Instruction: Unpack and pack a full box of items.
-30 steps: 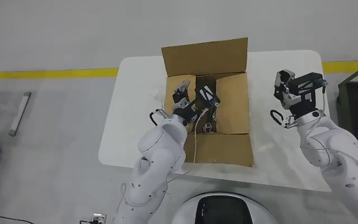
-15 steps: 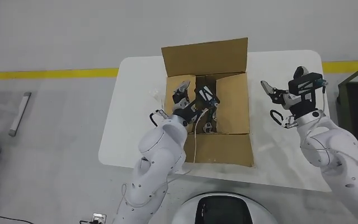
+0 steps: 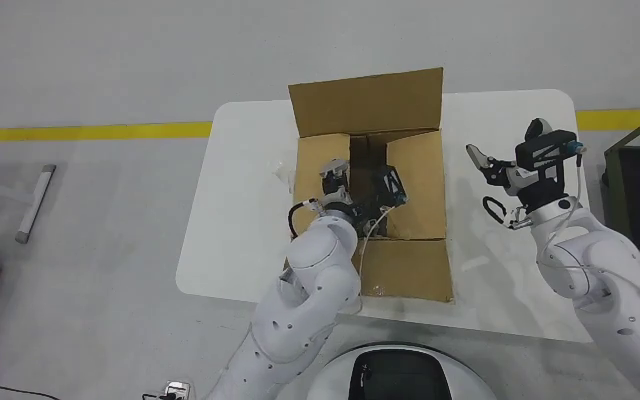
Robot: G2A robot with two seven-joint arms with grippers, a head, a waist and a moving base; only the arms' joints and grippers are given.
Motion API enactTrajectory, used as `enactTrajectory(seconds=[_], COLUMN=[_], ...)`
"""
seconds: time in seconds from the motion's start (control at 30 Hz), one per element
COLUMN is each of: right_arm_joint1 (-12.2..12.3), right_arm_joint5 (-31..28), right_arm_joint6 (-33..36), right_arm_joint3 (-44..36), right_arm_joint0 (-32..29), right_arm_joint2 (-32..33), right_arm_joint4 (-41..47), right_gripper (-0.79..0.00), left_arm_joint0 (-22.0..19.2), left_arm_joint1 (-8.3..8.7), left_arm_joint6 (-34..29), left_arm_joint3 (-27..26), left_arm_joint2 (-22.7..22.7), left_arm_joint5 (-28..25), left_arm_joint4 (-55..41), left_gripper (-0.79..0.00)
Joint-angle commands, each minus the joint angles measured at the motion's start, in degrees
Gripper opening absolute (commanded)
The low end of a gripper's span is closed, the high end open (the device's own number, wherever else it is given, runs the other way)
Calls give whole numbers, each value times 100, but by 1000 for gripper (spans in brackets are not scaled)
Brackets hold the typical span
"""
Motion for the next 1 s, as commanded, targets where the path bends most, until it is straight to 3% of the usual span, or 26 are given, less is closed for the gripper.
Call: enactTrajectory(seconds=[0.0, 0.03, 0.07, 0.1, 0.13, 0.6, 0.97], right_arm_joint1=[0, 0, 0, 0, 0, 0, 0], right_arm_joint5=[0, 0, 0, 0, 0, 0, 0], right_arm_joint6=[0, 0, 0, 0, 0, 0, 0], right_arm_joint3=[0, 0, 0, 0, 0, 0, 0], right_arm_joint0=[0, 0, 0, 0, 0, 0, 0], right_arm_joint2=[0, 0, 0, 0, 0, 0, 0], right_arm_joint4=[0, 0, 0, 0, 0, 0, 0], right_gripper=[0, 0, 0, 0, 0, 0, 0], left_arm_joint0=[11, 14, 32, 48, 49, 142, 137], left_arm_joint1=[-4, -4, -7, -11, -13, -61, -158], left_arm_joint6=[-18, -23, -29, -38, -64, -85, -282], left_arm_joint3=[28, 37, 42, 47, 48, -39, -298], left_arm_joint2=[15, 23, 12, 1, -1, -183, -591], left_arm_joint5=[-70, -109, -105, -115, -151, -147, 471], left_arm_joint4=[106, 174, 192, 197, 245, 562, 215], left_gripper=[0, -400, -511, -699, -785, -785, -785])
